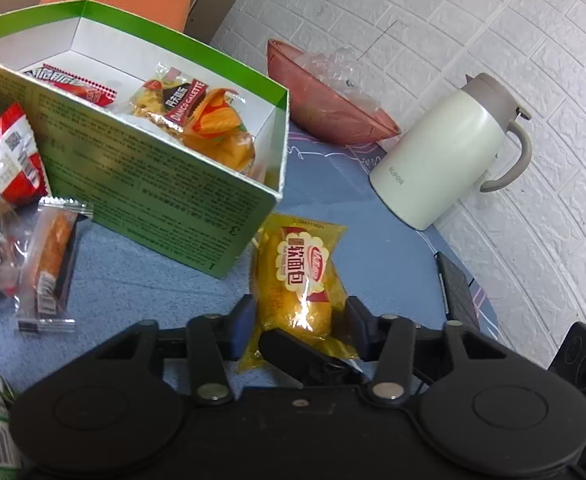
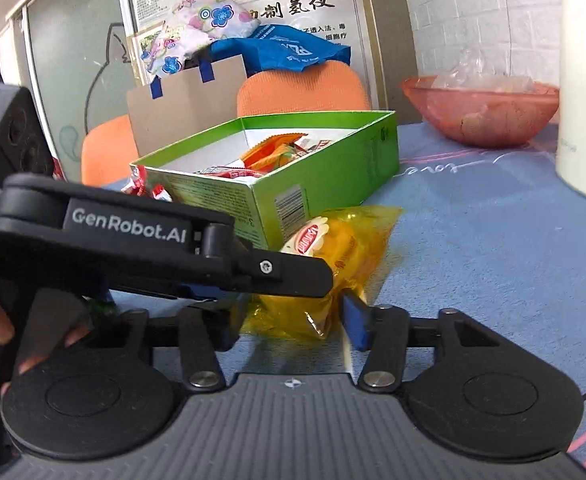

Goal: Organize snacks
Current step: 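Lower the yellow cake packet into the green box and release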

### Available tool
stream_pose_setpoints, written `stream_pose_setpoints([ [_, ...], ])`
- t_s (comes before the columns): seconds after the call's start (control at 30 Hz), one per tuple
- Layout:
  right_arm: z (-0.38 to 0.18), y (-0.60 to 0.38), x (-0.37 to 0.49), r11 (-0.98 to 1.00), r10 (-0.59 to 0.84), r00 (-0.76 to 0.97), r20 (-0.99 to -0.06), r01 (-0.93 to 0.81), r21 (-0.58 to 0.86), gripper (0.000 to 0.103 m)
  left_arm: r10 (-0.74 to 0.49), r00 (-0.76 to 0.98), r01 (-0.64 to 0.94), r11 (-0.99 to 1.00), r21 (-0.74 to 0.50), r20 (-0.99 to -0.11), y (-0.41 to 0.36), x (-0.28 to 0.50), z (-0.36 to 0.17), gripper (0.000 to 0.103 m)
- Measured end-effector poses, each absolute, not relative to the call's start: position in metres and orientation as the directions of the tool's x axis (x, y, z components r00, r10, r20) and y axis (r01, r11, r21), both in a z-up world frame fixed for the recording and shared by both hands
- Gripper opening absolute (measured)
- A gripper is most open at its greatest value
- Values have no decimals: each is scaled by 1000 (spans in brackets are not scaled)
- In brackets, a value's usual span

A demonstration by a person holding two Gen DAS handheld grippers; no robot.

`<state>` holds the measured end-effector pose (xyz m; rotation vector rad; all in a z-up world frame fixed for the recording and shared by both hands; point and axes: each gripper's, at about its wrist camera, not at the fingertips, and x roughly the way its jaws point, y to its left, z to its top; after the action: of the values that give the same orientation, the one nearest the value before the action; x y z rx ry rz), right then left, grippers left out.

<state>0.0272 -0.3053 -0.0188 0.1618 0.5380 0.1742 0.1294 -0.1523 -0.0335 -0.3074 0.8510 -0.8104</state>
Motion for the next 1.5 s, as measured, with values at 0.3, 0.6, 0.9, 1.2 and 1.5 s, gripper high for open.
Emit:
stream_pose_setpoints([
  [0.3,9,-303,-8,985,171,886,-432,-140,103,67,-774,416,588,630,-508,-478,-149,90,-2,75],
  [0.6,45,-292,10,974,224,921,-317,-215,65,67,-760,524,605,650,-460,-385,-126,94,44,75],
  [0.9,63,-270,67,952,307,915,-262,-297,77,66,-717,597,549,692,-469,-360,-96,140,64,75],
  [1.2,49,-255,113,951,308,903,-299,-305,58,66,-698,596,493,708,-505,-397,-86,195,46,75],
  [1.5,25,-242,140,955,252,892,-374,-291,-49,103,-614,640,422,783,-456,-462,-87,215,25,103],
])
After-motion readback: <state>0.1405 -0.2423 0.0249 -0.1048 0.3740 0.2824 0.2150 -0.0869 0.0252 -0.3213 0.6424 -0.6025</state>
